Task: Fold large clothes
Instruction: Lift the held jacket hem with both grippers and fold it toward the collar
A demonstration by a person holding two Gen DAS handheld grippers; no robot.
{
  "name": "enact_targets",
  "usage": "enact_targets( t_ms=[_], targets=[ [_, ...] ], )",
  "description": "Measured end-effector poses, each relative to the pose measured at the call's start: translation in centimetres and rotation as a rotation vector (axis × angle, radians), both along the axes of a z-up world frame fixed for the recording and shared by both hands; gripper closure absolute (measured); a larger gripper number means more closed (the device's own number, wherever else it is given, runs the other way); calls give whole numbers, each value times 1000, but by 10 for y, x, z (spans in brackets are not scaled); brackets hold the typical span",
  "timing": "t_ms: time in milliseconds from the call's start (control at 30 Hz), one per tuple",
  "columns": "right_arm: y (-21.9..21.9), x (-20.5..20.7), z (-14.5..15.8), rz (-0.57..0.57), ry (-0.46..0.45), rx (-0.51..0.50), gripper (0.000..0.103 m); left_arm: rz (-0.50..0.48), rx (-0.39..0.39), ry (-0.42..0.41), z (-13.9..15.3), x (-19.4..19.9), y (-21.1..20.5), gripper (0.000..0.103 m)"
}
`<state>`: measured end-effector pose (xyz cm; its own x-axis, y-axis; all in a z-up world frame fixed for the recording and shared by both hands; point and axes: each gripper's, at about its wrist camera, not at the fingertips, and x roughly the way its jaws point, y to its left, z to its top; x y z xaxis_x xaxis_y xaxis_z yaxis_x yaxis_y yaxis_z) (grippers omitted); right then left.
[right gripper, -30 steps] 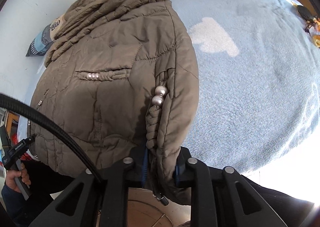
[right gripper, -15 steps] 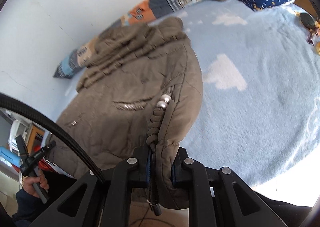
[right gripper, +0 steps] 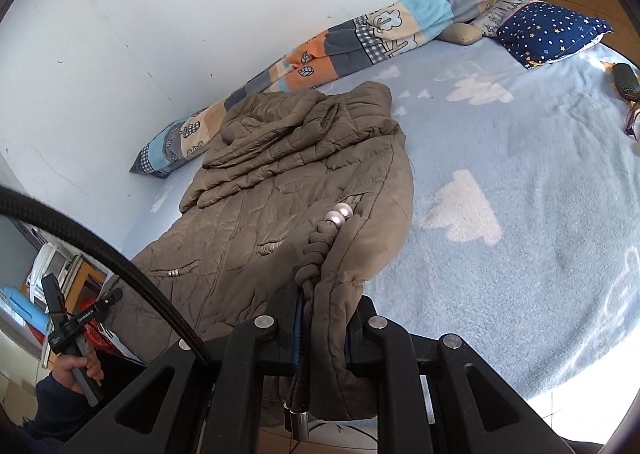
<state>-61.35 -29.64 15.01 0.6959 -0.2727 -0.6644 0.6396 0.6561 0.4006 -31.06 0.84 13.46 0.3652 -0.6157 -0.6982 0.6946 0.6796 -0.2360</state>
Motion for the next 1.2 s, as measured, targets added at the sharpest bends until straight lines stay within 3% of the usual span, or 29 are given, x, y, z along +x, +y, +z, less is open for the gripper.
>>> enact_targets(
  t_ms=[500, 867, 1200],
  targets=[
    [-12, 17, 37, 28, -15, -84, 88, -150, -43, 50, 38, 32, -9, 85],
    [-31, 40, 69, 50, -32, -145, 88, -187, -79, 52, 70, 53, -21, 85],
    [-62, 76, 103, 57, -44, -209, 88, -207, -101, 46, 119, 94, -57, 85]
  ],
)
